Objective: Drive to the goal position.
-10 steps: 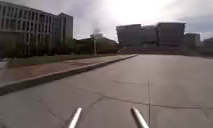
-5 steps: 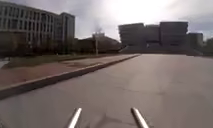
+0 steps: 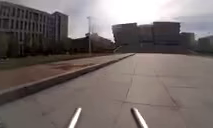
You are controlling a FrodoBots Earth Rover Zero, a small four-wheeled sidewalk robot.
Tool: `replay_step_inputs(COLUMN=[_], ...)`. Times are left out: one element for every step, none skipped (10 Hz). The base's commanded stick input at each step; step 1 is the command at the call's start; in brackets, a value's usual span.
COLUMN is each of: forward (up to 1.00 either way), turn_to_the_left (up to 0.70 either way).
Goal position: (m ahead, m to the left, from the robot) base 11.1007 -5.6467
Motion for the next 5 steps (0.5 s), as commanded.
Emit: replay_step_inputs(forward=[1.00, 1.00, 1.00, 1.00, 1.00], turn_to_the_left=[-0.27, -0.27, -0.27, -0.27, -0.27])
